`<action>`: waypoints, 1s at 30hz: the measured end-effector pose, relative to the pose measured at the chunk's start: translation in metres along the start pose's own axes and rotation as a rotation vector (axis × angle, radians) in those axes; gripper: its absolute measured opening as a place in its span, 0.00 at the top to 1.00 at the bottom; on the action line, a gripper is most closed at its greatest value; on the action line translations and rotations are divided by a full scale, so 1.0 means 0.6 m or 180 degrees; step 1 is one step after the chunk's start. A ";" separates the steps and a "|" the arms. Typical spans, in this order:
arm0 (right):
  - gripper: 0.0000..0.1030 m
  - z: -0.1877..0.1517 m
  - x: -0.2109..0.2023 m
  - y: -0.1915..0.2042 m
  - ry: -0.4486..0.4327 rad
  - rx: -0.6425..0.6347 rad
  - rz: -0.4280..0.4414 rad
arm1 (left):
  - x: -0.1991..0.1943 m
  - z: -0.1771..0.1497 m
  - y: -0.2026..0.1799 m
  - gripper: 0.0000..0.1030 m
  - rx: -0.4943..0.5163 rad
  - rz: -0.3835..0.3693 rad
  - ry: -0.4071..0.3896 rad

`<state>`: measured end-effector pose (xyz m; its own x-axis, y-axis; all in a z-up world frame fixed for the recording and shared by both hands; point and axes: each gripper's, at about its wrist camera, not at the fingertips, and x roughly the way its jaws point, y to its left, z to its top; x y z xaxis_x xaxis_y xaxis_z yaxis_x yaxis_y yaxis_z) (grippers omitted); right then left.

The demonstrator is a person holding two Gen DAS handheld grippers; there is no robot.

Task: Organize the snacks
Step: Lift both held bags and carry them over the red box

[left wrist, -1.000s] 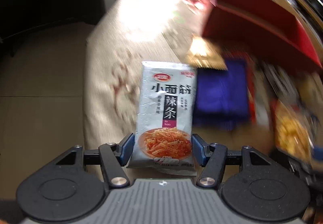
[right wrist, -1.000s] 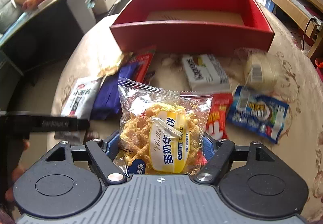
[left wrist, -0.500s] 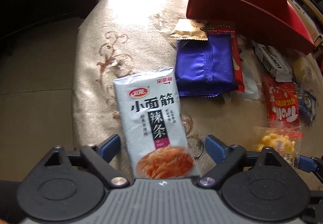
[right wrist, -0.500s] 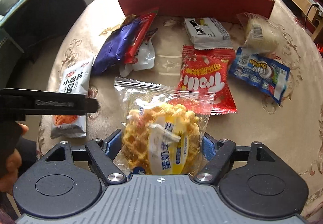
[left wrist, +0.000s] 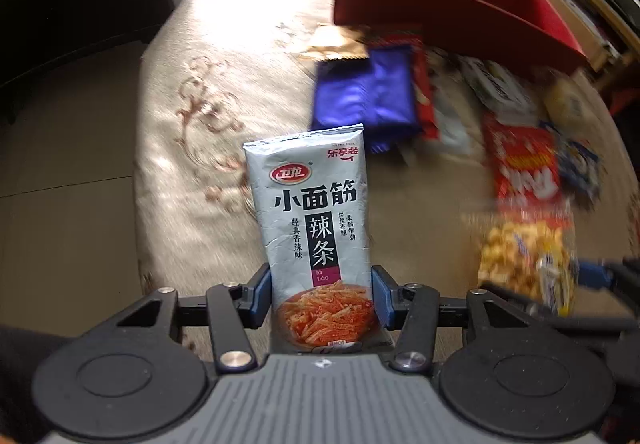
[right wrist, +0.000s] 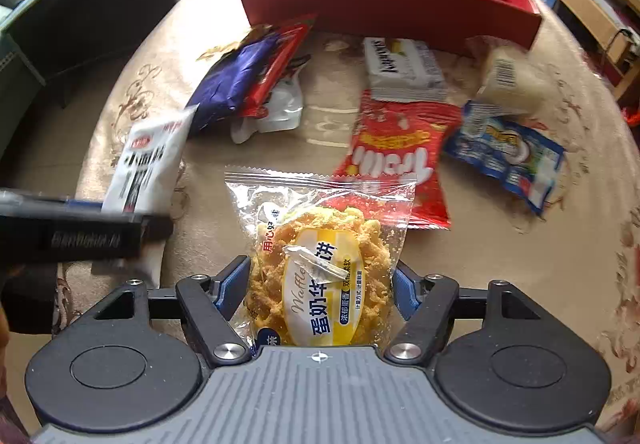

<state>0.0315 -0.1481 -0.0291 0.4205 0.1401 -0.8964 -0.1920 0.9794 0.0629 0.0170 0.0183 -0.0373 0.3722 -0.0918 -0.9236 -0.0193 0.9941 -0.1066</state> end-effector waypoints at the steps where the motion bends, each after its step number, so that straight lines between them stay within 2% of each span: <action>1: 0.25 -0.002 -0.005 -0.004 -0.0020 0.0019 -0.0008 | -0.001 -0.005 -0.003 0.58 0.0037 -0.0001 -0.0001; 5: 0.25 -0.013 -0.023 -0.019 -0.0079 0.0121 -0.0038 | 0.001 -0.018 -0.026 0.56 0.0231 0.0093 -0.0008; 7: 0.25 -0.016 -0.021 -0.021 -0.0064 0.0127 -0.0077 | 0.008 -0.021 -0.035 0.51 0.0314 0.0185 -0.0024; 10: 0.25 -0.020 -0.016 -0.020 -0.0032 0.0097 -0.0136 | 0.016 -0.016 -0.043 0.39 0.0315 0.0279 -0.0030; 12: 0.25 -0.018 -0.012 -0.017 -0.0002 0.0091 -0.0117 | 0.021 -0.012 -0.039 0.28 0.0292 0.0306 -0.0014; 13: 0.25 -0.017 -0.010 -0.015 0.0008 0.0083 -0.0110 | 0.022 -0.011 -0.033 0.27 0.0243 0.0276 0.0003; 16: 0.25 -0.014 -0.007 -0.014 0.0026 0.0081 -0.0086 | 0.018 -0.014 -0.029 0.33 0.0219 0.0230 -0.0012; 18: 0.25 -0.010 -0.008 -0.015 0.0014 0.0088 -0.0087 | 0.010 -0.016 -0.035 0.56 0.0289 0.0183 -0.0033; 23: 0.25 -0.001 -0.017 -0.017 -0.0064 0.0128 -0.0098 | -0.005 -0.019 -0.042 0.63 0.0314 0.0090 -0.0009; 30: 0.25 0.010 -0.061 -0.022 -0.0328 0.0205 -0.0046 | -0.058 0.000 -0.053 0.65 0.0263 -0.0123 -0.0190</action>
<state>0.0237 -0.1652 0.0056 0.5125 0.1370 -0.8477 -0.1293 0.9882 0.0815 0.0048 -0.0100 -0.0017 0.4258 -0.1292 -0.8955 0.0719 0.9915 -0.1088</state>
